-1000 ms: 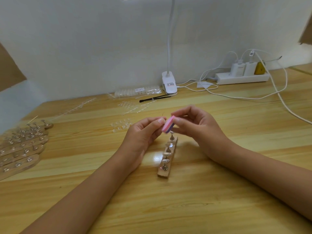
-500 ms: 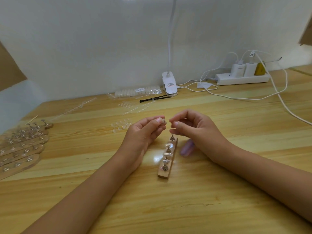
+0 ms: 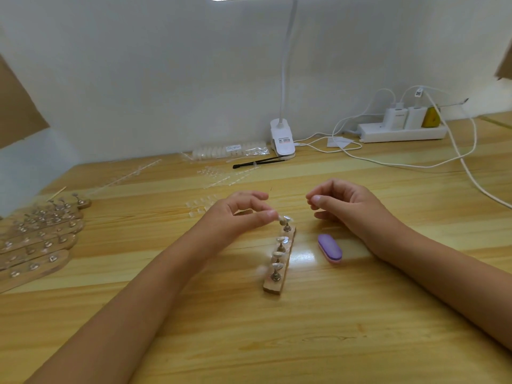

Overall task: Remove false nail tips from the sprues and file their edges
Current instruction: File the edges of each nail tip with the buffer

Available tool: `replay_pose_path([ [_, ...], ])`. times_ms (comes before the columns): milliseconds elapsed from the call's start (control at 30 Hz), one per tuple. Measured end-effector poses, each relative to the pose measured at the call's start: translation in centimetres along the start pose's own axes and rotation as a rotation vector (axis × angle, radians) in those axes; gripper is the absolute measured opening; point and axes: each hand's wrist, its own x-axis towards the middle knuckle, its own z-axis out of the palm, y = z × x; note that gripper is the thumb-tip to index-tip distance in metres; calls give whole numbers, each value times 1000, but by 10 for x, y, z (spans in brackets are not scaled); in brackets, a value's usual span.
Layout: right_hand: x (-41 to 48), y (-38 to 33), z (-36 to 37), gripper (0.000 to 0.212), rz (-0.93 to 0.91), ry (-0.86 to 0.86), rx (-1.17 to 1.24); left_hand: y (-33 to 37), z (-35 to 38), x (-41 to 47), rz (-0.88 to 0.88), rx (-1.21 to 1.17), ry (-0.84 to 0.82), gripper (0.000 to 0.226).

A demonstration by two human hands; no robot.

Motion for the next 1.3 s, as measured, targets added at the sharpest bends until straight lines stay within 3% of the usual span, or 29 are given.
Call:
replay_pose_path([
  [567, 1, 2, -5, 11, 2, -83, -170, -7, 2, 6, -78, 148, 52, 20],
  [733, -2, 3, -5, 11, -87, -168, -411, -2, -12, 3, -114, 335, -185, 8],
  [833, -3, 4, -4, 9, -112, -190, -445, -2, -9, 2, -95, 312, -246, 7],
  [967, -4, 5, -4, 10, -132, -212, -551, -10, -1, 5, -44, 342, -183, 31],
  [1167, -3, 2, -18, 12, -231, -249, -804, -14, 2, 7, -35, 337, -188, 8],
  [1300, -3, -2, -23, 21, -205, -281, -877, -8, -7, 5, -114, 269, -170, 23],
])
